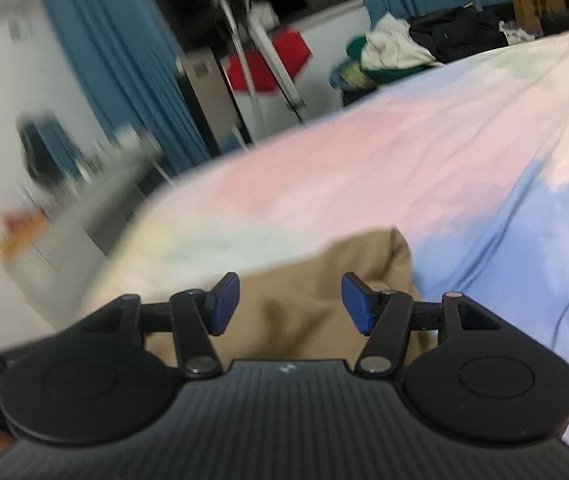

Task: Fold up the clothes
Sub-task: 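Open both grippers and reposition them over the folded tan shirt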

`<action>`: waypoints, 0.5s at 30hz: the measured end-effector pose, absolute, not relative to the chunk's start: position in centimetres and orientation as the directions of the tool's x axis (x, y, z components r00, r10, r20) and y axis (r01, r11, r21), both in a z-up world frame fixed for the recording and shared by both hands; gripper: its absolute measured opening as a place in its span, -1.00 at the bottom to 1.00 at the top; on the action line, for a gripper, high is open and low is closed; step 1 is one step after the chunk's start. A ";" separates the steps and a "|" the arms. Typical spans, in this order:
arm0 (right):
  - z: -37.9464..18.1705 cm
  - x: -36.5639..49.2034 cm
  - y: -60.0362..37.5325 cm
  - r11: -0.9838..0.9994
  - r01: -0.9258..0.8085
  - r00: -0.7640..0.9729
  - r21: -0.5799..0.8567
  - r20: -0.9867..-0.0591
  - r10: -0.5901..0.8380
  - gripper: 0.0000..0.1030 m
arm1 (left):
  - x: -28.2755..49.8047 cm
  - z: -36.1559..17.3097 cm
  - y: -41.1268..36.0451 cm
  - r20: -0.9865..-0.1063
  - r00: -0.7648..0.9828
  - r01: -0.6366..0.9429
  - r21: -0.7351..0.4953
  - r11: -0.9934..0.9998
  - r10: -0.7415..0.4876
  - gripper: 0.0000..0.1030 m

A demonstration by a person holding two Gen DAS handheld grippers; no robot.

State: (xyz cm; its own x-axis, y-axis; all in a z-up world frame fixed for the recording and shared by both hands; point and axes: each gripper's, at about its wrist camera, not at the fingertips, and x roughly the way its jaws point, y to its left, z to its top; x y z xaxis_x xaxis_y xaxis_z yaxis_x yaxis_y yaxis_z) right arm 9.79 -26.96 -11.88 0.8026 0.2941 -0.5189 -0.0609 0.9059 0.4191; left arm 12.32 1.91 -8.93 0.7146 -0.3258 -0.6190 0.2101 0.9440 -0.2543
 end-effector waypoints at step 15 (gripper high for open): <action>-10.1 6.0 -25.9 0.947 -0.069 0.827 0.313 -0.513 0.229 0.14 | 6.3 -6.8 0.7 -0.590 0.757 0.241 -0.146 0.959 -0.280 0.48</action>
State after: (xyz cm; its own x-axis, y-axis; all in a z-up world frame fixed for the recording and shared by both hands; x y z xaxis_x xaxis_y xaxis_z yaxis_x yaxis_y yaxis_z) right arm 5.98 -25.93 -10.10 0.8270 0.2293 -0.5134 -0.0685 0.9474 0.3128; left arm 6.29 0.73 -6.77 0.7569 -0.2800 -0.5905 0.2409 0.9595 -0.1461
